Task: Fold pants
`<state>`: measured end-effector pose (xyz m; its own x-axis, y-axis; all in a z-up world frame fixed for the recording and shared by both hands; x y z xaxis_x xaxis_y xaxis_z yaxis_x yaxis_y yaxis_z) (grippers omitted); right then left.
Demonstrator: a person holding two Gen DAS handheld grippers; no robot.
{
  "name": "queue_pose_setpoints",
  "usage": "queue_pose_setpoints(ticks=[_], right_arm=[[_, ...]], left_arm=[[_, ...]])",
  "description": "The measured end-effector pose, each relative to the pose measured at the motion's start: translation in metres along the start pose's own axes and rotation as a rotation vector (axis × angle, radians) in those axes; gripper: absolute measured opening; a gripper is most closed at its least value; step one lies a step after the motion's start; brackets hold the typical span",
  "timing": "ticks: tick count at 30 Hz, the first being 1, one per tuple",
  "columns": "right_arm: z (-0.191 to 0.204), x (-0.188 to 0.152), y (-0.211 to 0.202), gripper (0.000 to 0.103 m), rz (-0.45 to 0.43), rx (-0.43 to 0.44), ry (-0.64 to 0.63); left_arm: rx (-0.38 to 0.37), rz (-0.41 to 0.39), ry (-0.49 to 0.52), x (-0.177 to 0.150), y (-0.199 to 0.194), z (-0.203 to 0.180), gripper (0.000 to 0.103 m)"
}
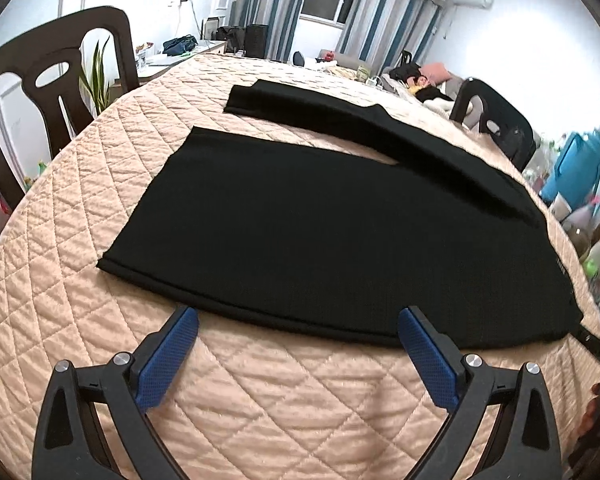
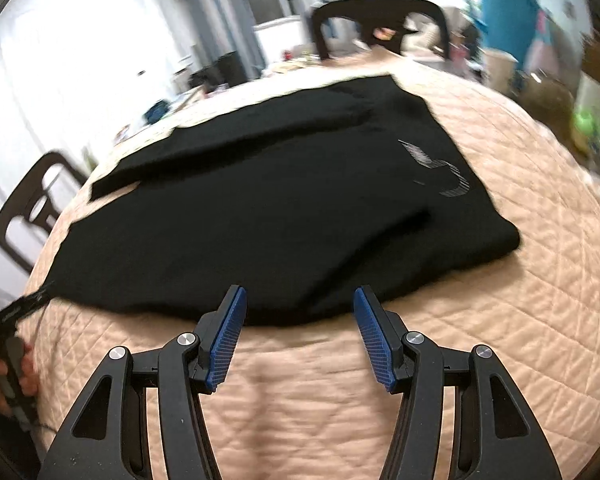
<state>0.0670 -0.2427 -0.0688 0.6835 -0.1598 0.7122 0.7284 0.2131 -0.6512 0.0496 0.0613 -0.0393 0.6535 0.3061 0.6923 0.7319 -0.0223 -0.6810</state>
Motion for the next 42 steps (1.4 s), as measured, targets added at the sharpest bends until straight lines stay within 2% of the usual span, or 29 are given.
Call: queue_pose_setpoints(ticks=[2, 4, 9, 14, 20, 22, 23, 24, 25, 26, 28, 31, 34, 42], right_arm=[[-0.015, 0.001, 0.003, 0.057, 0.009, 0.007, 0.081], [-0.024, -0.001, 0.0, 0.057, 0.001, 0.037, 0.153], [-0.035, -0.005, -0.008, 0.057, -0.011, 0.06, 0.222], [-0.053, 0.013, 0.003, 0.057, -0.061, 0.073, 0.311], [-0.068, 0.023, 0.007, 0.056, -0.116, 0.099, 0.432], [-0.07, 0.021, 0.005, 0.053, -0.127, 0.089, 0.457], [-0.069, 0.021, 0.006, 0.048, -0.127, 0.082, 0.453], [-0.07, 0.021, 0.006, 0.044, -0.126, 0.063, 0.447], [-0.072, 0.02, 0.006, 0.033, -0.126, 0.045, 0.458], [-0.076, 0.018, 0.006, 0.021, -0.124, 0.031, 0.473], [-0.082, 0.017, 0.006, 0.014, -0.122, 0.023, 0.495], [-0.085, 0.018, 0.006, 0.008, -0.121, 0.03, 0.506], [-0.084, 0.018, 0.0, 0.004, -0.133, 0.044, 0.509], [-0.083, 0.018, -0.045, 0.003, -0.183, 0.062, 0.482]], left_arm=[[-0.006, -0.004, -0.03, 0.004, 0.001, 0.003, 0.101], [0.002, -0.011, -0.047, 0.006, 0.001, 0.007, 0.094], [-0.001, -0.039, -0.071, 0.011, 0.003, 0.014, 0.091], [0.03, -0.05, -0.071, 0.022, 0.013, 0.016, 0.089], [0.08, -0.072, -0.094, 0.03, 0.017, 0.028, 0.058], [0.093, -0.073, -0.107, 0.031, 0.018, 0.034, 0.04], [0.095, -0.074, -0.115, 0.032, 0.018, 0.037, 0.037], [0.097, -0.076, -0.122, 0.032, 0.018, 0.04, 0.026], [0.1, -0.075, -0.134, 0.032, 0.019, 0.043, 0.019], [0.097, -0.075, -0.15, 0.033, 0.019, 0.046, 0.016], [0.082, -0.072, -0.166, 0.034, 0.02, 0.05, 0.009], [0.073, -0.072, -0.156, 0.035, 0.02, 0.049, 0.005], [0.065, -0.093, -0.138, 0.037, 0.011, 0.046, 0.005], [0.024, -0.129, -0.106, 0.025, -0.027, 0.038, 0.004]])
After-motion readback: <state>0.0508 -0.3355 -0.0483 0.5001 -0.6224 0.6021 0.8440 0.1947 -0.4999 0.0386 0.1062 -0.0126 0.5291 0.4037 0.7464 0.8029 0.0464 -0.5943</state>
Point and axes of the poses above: each gripper's, at about its wrist camera, not at the fingertips, and y roughly the way its jaws point, z to its left, x to its top, the point moved 6 cm from there along y, roughly the way its jaws point, and after that the axes turned 7 degrees about -z, right-handed, at the moved point
